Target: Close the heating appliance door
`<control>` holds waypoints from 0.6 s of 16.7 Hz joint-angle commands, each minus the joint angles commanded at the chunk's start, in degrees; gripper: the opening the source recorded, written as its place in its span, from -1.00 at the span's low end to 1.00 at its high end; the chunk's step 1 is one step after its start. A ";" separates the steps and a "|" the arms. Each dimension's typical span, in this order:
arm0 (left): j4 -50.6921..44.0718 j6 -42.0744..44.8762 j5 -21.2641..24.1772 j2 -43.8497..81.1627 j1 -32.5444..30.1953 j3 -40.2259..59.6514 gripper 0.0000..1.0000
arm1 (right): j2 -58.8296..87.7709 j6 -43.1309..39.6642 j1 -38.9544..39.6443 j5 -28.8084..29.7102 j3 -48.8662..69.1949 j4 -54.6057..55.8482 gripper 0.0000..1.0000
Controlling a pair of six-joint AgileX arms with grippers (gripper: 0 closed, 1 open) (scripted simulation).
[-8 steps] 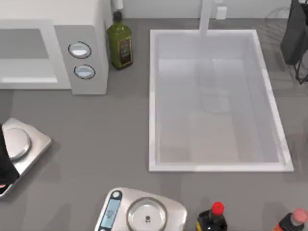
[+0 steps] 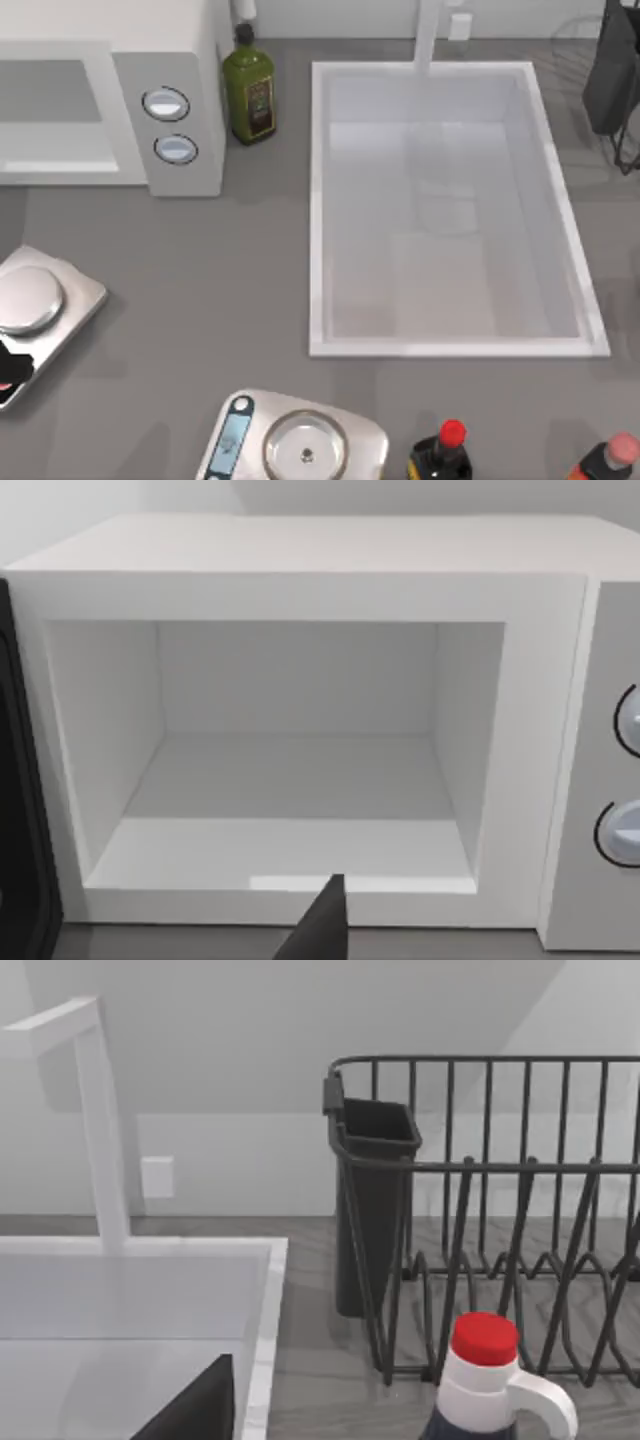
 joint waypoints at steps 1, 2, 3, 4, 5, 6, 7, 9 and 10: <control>0.00 0.00 0.00 0.00 0.00 0.00 -0.21 | 0.00 0.00 0.00 0.00 0.00 0.00 1.00; 0.00 0.00 0.00 0.00 0.00 0.00 -0.36 | 0.00 0.00 0.00 0.00 0.00 0.00 1.00; 0.00 0.00 0.00 0.00 0.00 0.00 -0.51 | 0.00 0.00 0.00 0.00 0.00 0.00 1.00; 0.00 0.00 0.00 0.00 0.00 0.00 -0.66 | 0.00 0.00 0.00 0.00 0.00 0.00 1.00; 0.00 0.00 0.00 0.00 0.00 0.00 -0.81 | 0.00 0.00 0.00 0.00 0.00 0.00 1.00; 0.00 0.00 0.00 0.00 0.00 0.00 -0.96 | 0.00 0.00 0.00 0.00 0.00 0.00 1.00; 0.00 0.00 0.00 0.00 0.00 0.00 -1.00 | 0.00 0.00 0.00 0.00 0.00 0.00 1.00; 0.00 0.00 0.00 0.00 0.00 0.00 -1.00 | 0.00 0.00 0.00 0.00 0.00 0.00 1.00; 0.00 0.00 0.00 0.00 0.00 0.00 -1.00 | 0.00 0.00 0.00 0.00 0.00 0.00 1.00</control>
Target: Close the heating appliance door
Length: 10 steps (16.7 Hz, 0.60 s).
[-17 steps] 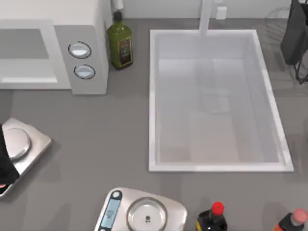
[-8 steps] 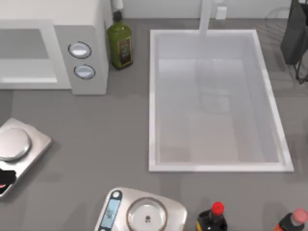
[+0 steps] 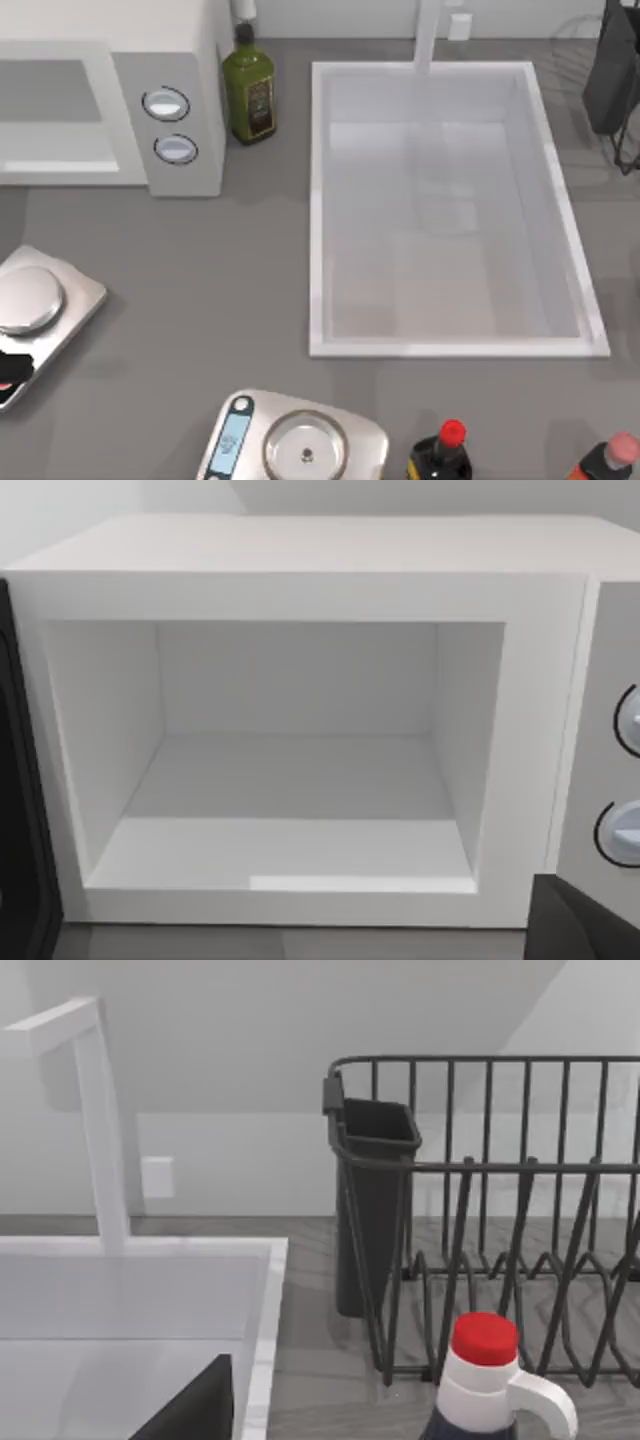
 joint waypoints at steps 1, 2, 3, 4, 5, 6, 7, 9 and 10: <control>0.00 0.00 0.00 0.00 0.00 0.00 -1.00 | 0.00 0.00 0.00 0.00 0.00 0.00 1.00; 0.00 0.00 0.00 0.00 0.00 0.00 -1.00 | 0.00 0.00 0.00 0.00 0.00 0.00 1.00; 0.00 0.00 0.00 0.00 0.00 0.00 -1.00 | 0.00 0.00 0.00 0.00 0.00 0.00 1.00; 0.00 0.00 0.00 0.00 0.00 0.00 -1.00 | 0.00 0.00 0.00 0.00 0.00 0.00 1.00; 0.00 0.00 0.00 0.00 0.00 0.00 -1.00 | 0.00 0.00 0.00 0.00 0.00 0.00 1.00; 0.17 0.00 -0.12 0.17 -0.12 -0.03 -1.00 | 0.00 0.00 0.00 0.00 0.00 0.00 1.00; 0.93 0.02 -0.64 0.93 -0.64 -0.16 -1.00 | 0.00 0.00 0.00 0.00 0.00 0.00 1.00; 4.30 0.07 -2.58 4.18 -2.60 -0.67 -1.00 | 0.00 0.00 0.00 0.00 0.00 0.00 1.00; 6.82 0.11 -3.83 6.40 -3.85 -0.99 -1.00 | 0.00 0.00 0.00 0.00 0.00 0.00 1.00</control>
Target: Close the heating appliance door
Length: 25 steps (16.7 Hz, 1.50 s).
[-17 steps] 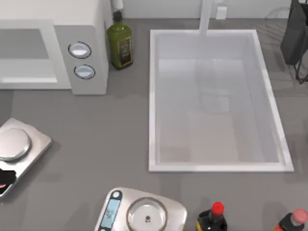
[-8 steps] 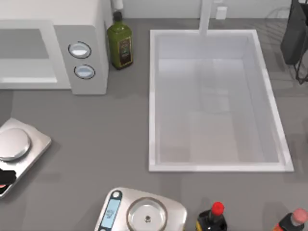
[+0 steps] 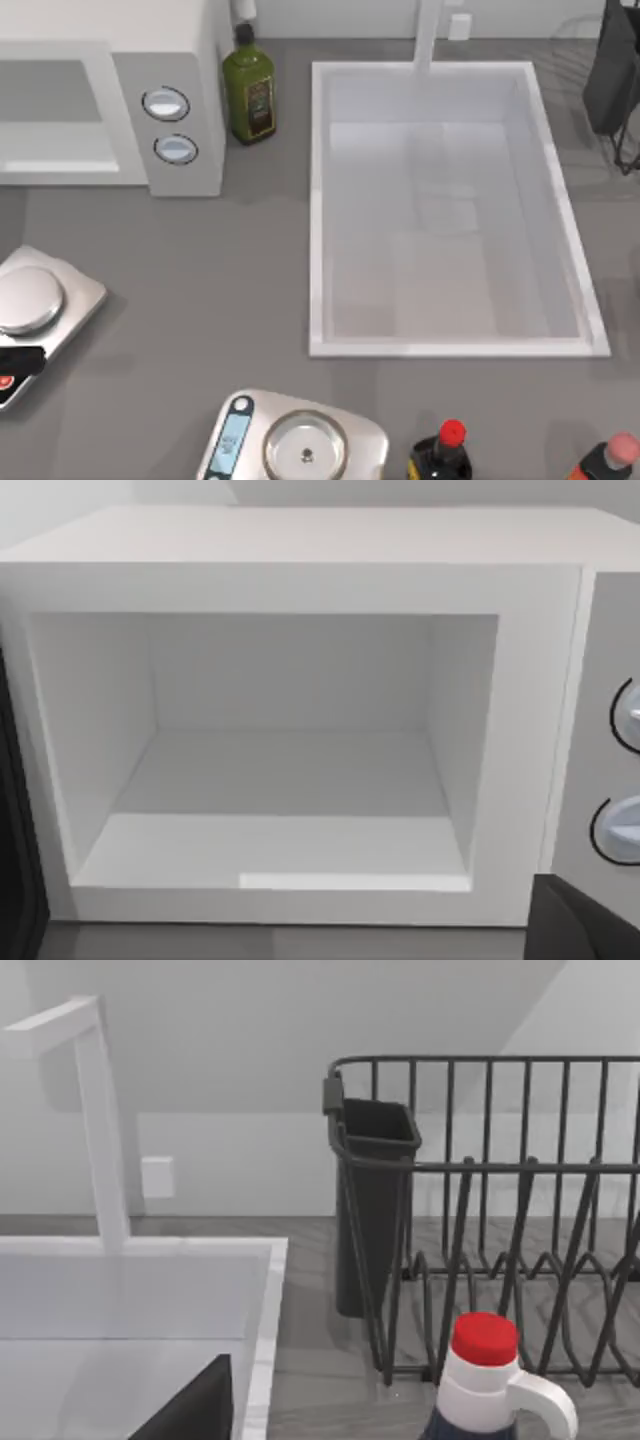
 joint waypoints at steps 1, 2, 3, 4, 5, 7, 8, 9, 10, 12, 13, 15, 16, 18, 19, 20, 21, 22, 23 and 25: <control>2.87 0.04 -1.33 2.34 -1.33 -0.34 -1.00 | 0.00 0.00 0.00 0.00 0.00 0.00 1.00; 5.82 0.07 -2.66 4.70 -2.67 -0.69 -1.00 | 0.00 0.00 0.00 0.00 0.00 0.00 1.00; 8.59 0.11 -3.94 6.92 -3.96 -1.02 -1.00 | 0.00 0.00 0.00 0.00 0.00 0.00 1.00; 11.03 0.14 -5.13 8.93 -5.15 -1.32 -1.00 | 0.00 0.00 0.00 0.00 0.00 0.00 1.00; 13.07 0.17 -6.18 10.70 -6.21 -1.59 -1.00 | 0.00 0.00 0.00 0.00 0.00 0.00 1.00; 15.92 0.21 -7.67 13.25 -7.70 -1.98 -1.00 | 0.00 0.00 0.00 0.00 0.00 0.00 1.00; 16.51 0.22 -8.00 13.81 -8.04 -2.06 -1.00 | 0.00 0.00 0.00 0.00 0.00 0.00 1.00; 16.58 0.22 -8.04 13.87 -8.08 -2.07 -1.00 | 0.00 0.00 0.00 0.00 0.00 0.00 1.00; 16.58 0.22 -8.04 13.87 -8.08 -2.07 -1.00 | 0.00 0.00 0.00 0.00 0.00 0.00 1.00; 16.44 0.19 -7.90 13.70 -7.87 -1.92 -1.00 | 0.00 0.00 0.00 0.00 0.00 0.00 1.00; 16.30 0.19 -7.76 13.57 -7.74 -1.92 -1.00 | 0.00 0.00 0.00 0.00 0.00 0.00 1.00; 14.44 0.15 -6.01 11.66 -5.98 -1.97 -1.00 | 0.00 0.00 0.00 0.00 0.00 0.00 1.00; 12.96 0.12 -4.55 10.13 -4.52 -2.00 -1.00 | 0.00 0.00 0.00 0.00 0.00 0.00 1.00; 9.01 0.05 -0.91 6.15 -0.86 -2.04 -1.00 | 0.00 0.00 0.00 0.00 0.00 0.00 1.00; 6.47 0.00 1.16 3.67 1.21 -2.04 -1.00 | 0.00 0.00 0.00 0.00 0.00 0.00 1.00; 3.68 -0.05 3.33 0.99 3.38 -2.02 -1.00 | 0.00 0.00 0.00 0.00 0.00 0.00 1.00; 0.89 -0.09 5.48 -1.71 5.55 -1.97 -1.00 | 0.00 0.00 0.00 0.00 0.00 0.00 1.00; -1.73 -0.14 7.53 -4.25 7.59 -1.91 -1.00 | 0.00 0.00 0.00 0.00 0.00 0.00 1.00; -3.90 -0.17 9.33 -6.41 9.41 -1.86 -1.00 | 0.00 0.00 0.00 0.00 0.00 0.00 1.00; -6.41 -0.23 11.71 -8.92 11.79 -1.77 -1.00 | 0.00 0.00 0.00 0.00 0.00 0.00 1.00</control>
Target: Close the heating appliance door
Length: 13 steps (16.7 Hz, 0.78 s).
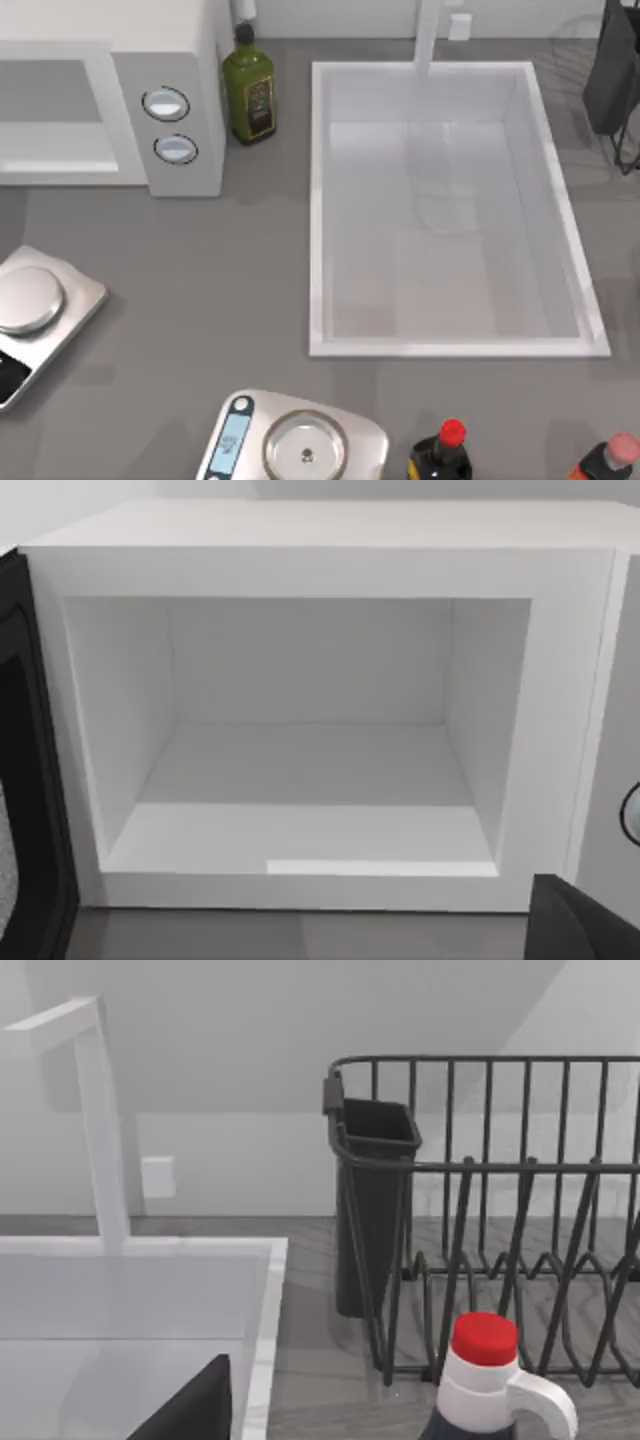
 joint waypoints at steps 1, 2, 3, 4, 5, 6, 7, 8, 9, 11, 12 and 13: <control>-0.34 -0.01 0.34 -0.34 0.33 0.01 -1.00 | 0.00 0.00 0.00 0.00 0.00 0.00 1.00; -0.34 -0.01 0.34 -0.34 0.33 0.01 -1.00 | 0.00 0.00 0.00 0.00 0.00 0.00 1.00; -0.34 -0.01 0.34 -0.34 0.33 0.01 -1.00 | 0.00 0.00 0.00 0.00 0.00 0.00 1.00; -0.19 0.04 0.16 -0.13 0.14 0.03 -1.00 | 0.00 0.00 0.00 0.00 0.00 0.00 1.00; -0.22 0.07 0.18 -0.09 0.17 0.07 -1.00 | 0.00 0.00 0.00 0.00 0.00 0.00 1.00; -0.58 0.51 0.46 0.52 0.63 0.68 -1.00 | 0.00 0.00 0.00 0.00 0.00 0.00 1.00; -1.28 1.37 1.01 1.75 1.53 1.89 -1.00 | 0.00 0.00 0.00 0.00 0.00 0.00 1.00; -2.30 2.61 1.79 3.58 2.82 3.67 -1.00 | 0.00 0.00 0.00 0.00 0.00 0.00 1.00; -3.59 4.20 2.79 6.03 4.46 5.98 -1.00 | 0.00 0.00 0.00 0.00 0.00 0.00 1.00; -6.89 8.22 5.30 12.74 8.60 11.88 -1.00 | 0.00 0.00 0.00 0.00 0.00 0.00 1.00; -8.81 10.56 6.74 16.98 11.00 15.36 -1.00 | 0.00 0.00 0.00 0.00 0.00 0.00 1.00; -10.87 13.08 8.27 21.72 13.55 19.10 -1.00 | 0.00 0.00 0.00 0.00 0.00 0.00 1.00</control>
